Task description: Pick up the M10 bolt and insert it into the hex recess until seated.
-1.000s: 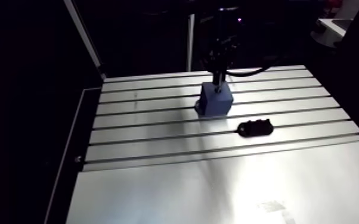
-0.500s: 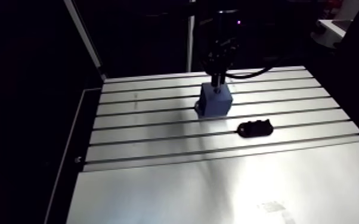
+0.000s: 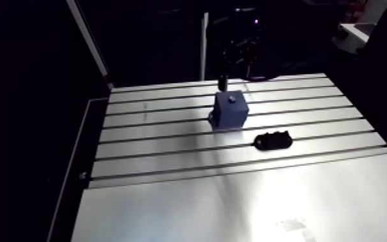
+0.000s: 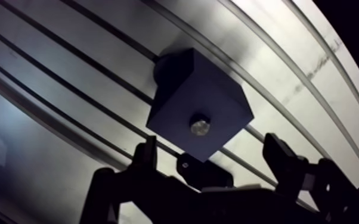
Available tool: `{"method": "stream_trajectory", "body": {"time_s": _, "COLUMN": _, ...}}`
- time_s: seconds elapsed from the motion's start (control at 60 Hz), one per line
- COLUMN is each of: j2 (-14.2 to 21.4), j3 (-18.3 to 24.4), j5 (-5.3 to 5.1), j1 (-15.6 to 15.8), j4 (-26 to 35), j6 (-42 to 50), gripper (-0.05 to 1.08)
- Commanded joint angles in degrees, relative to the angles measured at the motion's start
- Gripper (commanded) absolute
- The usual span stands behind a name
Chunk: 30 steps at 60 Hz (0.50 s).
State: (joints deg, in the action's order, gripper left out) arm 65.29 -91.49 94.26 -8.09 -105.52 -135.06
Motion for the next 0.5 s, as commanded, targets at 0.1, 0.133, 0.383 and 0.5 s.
{"method": "stream_trajectory", "body": {"time_s": 0.1, "j2": 1.95, "j3": 0.87, "j5": -1.12, "j1": -0.26, "j4": -0.20, "j6": 4.37, "gripper": 0.03}}
{"method": "stream_trajectory", "body": {"time_s": 0.133, "j2": 2.13, "j3": 1.14, "j5": -1.06, "j1": -0.26, "j4": -0.03, "j6": 5.96, "gripper": 0.04}}
{"method": "stream_trajectory", "body": {"time_s": 0.383, "j2": 2.85, "j3": 4.06, "j5": -3.78, "j1": -0.61, "j4": 6.79, "j6": 25.51, "gripper": 0.55}}
{"method": "stream_trajectory", "body": {"time_s": 0.5, "j2": 2.95, "j3": 3.92, "j5": -7.74, "j1": -0.87, "j4": 6.80, "j6": 31.92, "gripper": 1.04}}
